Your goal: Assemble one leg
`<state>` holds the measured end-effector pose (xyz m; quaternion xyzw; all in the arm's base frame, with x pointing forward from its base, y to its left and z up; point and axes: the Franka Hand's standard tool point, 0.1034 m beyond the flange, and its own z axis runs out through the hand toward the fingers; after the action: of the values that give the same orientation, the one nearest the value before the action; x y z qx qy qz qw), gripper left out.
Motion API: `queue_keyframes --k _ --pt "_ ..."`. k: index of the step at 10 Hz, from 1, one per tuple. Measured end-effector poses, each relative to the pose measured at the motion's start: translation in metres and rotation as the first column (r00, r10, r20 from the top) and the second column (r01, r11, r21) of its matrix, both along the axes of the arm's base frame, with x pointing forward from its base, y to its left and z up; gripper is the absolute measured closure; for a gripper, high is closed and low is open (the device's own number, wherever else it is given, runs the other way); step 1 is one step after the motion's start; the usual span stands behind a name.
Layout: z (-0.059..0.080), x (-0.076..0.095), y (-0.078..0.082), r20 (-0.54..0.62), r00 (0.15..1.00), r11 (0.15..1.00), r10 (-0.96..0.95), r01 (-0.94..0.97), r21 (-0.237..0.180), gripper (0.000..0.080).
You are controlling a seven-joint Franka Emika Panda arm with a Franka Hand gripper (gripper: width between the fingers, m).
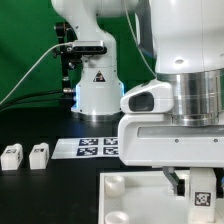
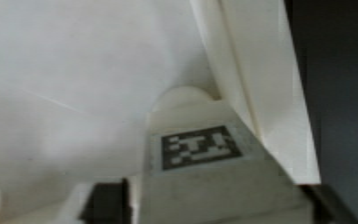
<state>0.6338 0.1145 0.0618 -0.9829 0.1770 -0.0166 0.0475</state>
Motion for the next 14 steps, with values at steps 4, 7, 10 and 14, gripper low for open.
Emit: queue_keyframes --k 4,7,10,14 --pt "0.000 -0.002 -0.012 -0.032 0.951 0.952 -0.307 0.307 -0.016 0.0496" --pt "0.001 -0.003 -0.022 -0.031 0.929 0.929 -0.369 0.368 -0.044 0.0495" --pt "0.001 -0.003 -0.023 -0.030 0.933 0.933 -0.357 0.356 -0.045 0.0495" --pt "0.004 -0.002 -0.021 -0.037 0.931 0.932 -0.363 0.361 -0.040 0.0178"
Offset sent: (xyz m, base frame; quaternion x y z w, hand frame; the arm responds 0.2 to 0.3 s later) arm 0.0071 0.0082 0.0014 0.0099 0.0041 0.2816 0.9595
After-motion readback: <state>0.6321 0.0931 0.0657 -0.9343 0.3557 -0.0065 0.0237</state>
